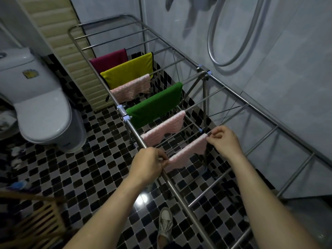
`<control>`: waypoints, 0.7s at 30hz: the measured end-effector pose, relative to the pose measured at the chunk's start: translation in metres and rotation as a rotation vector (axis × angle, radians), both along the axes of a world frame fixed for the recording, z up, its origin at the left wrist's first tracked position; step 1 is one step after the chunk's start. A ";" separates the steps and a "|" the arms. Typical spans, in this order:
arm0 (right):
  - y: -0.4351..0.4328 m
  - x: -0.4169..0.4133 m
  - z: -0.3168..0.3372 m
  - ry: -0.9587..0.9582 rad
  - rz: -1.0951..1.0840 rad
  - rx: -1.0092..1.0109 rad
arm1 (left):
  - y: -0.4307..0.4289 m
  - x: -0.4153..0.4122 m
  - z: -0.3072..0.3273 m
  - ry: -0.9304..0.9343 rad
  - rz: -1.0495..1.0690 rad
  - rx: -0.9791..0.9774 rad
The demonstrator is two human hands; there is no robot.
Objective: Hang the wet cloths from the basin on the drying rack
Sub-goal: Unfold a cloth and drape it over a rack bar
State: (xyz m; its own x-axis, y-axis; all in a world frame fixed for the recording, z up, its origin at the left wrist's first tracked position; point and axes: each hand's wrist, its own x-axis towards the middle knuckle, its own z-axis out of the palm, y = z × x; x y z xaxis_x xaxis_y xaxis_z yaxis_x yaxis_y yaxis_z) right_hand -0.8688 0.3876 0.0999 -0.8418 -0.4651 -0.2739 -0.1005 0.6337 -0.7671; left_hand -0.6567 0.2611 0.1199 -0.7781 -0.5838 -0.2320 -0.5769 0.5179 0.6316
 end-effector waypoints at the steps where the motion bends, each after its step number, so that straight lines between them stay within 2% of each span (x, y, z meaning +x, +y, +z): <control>1: 0.000 0.000 0.000 0.004 -0.005 0.002 | 0.000 0.000 0.000 0.007 0.007 0.006; 9: -0.003 -0.002 0.005 0.063 0.053 0.031 | -0.001 0.000 -0.003 0.027 0.066 0.025; 16: -0.007 0.001 0.017 0.184 0.084 0.056 | -0.003 0.001 -0.002 0.088 0.128 -0.032; 21: -0.013 0.002 0.019 0.279 0.100 0.108 | -0.005 0.002 -0.003 0.051 0.085 -0.037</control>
